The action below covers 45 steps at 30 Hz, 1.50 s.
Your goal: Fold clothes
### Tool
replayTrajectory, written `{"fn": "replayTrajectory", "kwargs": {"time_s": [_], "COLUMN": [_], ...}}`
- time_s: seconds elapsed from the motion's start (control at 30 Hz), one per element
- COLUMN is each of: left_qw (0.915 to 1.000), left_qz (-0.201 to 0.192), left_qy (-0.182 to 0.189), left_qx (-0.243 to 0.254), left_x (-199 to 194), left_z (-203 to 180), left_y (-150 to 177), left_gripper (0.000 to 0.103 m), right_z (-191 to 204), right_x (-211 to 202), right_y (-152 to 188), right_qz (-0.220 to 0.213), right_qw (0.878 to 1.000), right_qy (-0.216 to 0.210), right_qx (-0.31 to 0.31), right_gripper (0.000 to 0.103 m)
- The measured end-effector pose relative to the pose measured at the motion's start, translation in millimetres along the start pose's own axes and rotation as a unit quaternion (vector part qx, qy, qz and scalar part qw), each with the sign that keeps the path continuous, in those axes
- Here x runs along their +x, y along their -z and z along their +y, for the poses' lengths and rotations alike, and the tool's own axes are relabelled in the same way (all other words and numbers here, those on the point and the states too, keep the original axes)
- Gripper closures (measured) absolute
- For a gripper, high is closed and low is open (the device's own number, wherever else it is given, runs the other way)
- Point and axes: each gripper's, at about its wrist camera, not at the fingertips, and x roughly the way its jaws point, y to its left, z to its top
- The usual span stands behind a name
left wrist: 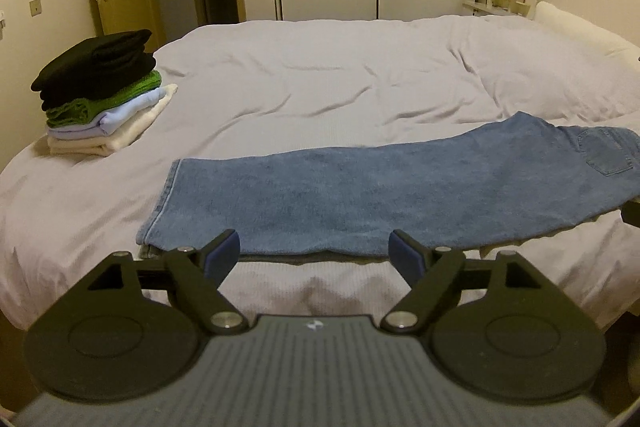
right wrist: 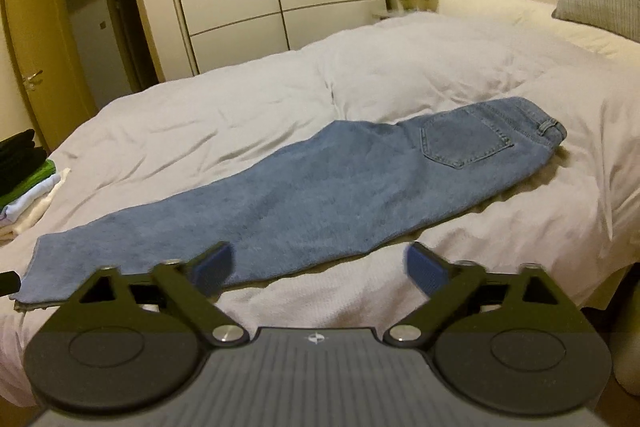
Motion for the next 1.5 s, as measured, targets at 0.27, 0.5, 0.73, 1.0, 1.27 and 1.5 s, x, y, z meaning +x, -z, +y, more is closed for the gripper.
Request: {"fn": "replayTrajectory", "kwargs": {"time_s": [0.27, 0.5, 0.73, 1.0, 1.27, 1.5], "left_qw": [0.9999, 0.9992, 0.9974, 0.9901, 0.9484, 0.9080], "left_qz": [0.009, 0.039, 0.070, 0.112, 0.068, 0.039], "left_qy": [0.008, -0.002, -0.016, 0.011, 0.043, 0.054], "left_qx": [-0.006, -0.008, -0.007, -0.083, -0.307, -0.414], "left_x": [9.4, 30.0, 55.8, 95.7, 114.6, 135.4], "left_z": [2.4, 2.5, -1.6, 32.5, 136.6, 182.2], "left_y": [2.4, 7.2, 8.7, 22.0, 59.3, 76.4], "left_gripper": [0.021, 0.021, 0.014, 0.008, 0.020, 0.039], "right_z": [8.3, 12.8, 6.6, -8.3, -17.9, -8.8], "right_x": [4.5, 20.0, 43.4, 84.3, 122.1, 141.7], "right_y": [-4.0, -2.7, -2.4, 5.0, 12.0, 12.5], "right_qz": [0.005, 0.027, 0.047, 0.093, 0.131, 0.129], "right_qw": [1.000, 0.999, 0.998, 0.996, 0.991, 0.992], "right_qy": [0.008, 0.015, 0.009, 0.008, 0.028, 0.009], "right_qx": [-0.019, -0.029, -0.027, -0.014, -0.010, 0.004], "right_gripper": [0.001, 0.001, 0.001, 0.001, 0.001, 0.001]}}
